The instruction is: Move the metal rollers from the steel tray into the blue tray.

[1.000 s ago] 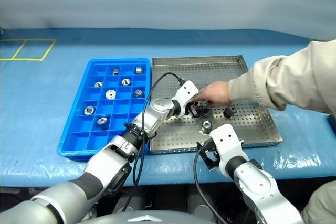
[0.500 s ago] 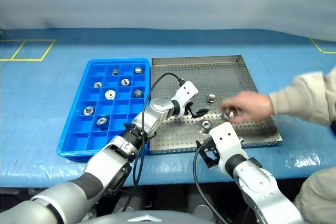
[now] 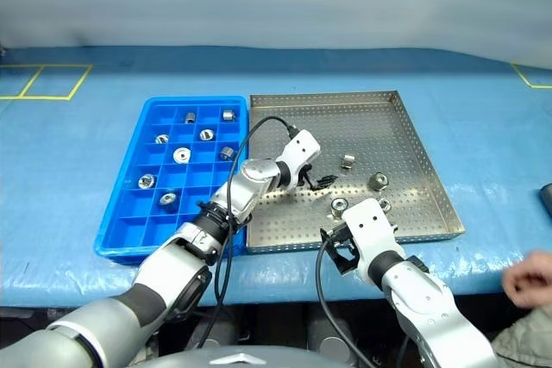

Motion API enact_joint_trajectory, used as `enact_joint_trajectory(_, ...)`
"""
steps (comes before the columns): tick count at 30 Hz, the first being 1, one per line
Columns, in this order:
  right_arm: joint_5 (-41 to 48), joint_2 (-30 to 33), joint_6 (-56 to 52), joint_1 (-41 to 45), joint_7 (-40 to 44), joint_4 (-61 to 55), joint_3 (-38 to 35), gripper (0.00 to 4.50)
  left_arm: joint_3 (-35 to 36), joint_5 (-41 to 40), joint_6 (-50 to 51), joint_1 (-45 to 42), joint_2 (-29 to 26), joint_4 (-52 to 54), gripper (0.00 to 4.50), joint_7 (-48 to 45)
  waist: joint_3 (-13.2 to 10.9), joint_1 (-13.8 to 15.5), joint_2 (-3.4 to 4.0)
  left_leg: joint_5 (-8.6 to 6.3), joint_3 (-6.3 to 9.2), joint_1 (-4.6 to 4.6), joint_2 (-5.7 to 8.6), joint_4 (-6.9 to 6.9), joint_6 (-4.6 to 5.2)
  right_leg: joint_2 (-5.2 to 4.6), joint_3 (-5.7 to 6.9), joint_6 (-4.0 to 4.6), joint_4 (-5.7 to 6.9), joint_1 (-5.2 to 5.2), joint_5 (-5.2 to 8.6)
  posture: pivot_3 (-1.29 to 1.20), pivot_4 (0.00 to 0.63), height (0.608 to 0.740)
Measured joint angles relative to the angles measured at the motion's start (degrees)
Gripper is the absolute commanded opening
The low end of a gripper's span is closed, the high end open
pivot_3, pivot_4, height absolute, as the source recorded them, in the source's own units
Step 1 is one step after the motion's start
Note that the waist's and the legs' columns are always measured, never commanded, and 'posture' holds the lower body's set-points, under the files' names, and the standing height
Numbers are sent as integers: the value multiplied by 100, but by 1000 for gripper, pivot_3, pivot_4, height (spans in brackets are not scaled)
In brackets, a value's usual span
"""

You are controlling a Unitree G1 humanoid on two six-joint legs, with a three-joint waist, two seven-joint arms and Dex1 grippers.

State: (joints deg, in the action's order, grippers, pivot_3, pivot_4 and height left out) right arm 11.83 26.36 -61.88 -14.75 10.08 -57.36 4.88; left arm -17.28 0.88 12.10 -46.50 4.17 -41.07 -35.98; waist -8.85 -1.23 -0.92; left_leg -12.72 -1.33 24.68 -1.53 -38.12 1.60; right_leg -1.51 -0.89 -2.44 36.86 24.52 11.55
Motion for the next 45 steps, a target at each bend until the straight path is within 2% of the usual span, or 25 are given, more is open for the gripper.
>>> enact_joint_trajectory(4,6,26,-13,-26,10,-2,-2,4500,-48,-193,-55,-5,-31,563,4475,-794,0,7,1,0,-1,0,0,0,0,-1,-1,1,-1,0,0,-42,150,740)
enact_joint_trajectory(11,56,39,150,-590,-47,-32,-336,4500,-462,-98,-375,-163,-87,584,4475,-1673,1,3,2,0,-3,-1,1,-4,0,0,-4,2,1,-1,1,-94,150,740)
enact_joint_trajectory(24,333,-121,1141,-1793,-685,-45,-1203,4500,-745,138,-883,-408,274,-247,4475,-1781,5,-165,8,-1,-13,-8,-2,-7,2,2,-14,-1,3,0,0,-195,150,740)
enact_joint_trajectory(35,584,43,1433,-1963,-1122,-45,-1202,4500,-1140,436,-874,-437,300,-768,4475,-1651,6,-324,10,-2,-17,-8,-5,-5,3,1,-18,-1,3,2,0,-230,150,740)
enact_joint_trajectory(45,761,203,1651,-2035,-1416,-45,-1066,4500,-1156,499,-870,-479,316,-1100,4475,-1418,6,-383,10,-2,-20,-8,-6,-5,3,0,-21,-1,3,3,0,-240,150,740)
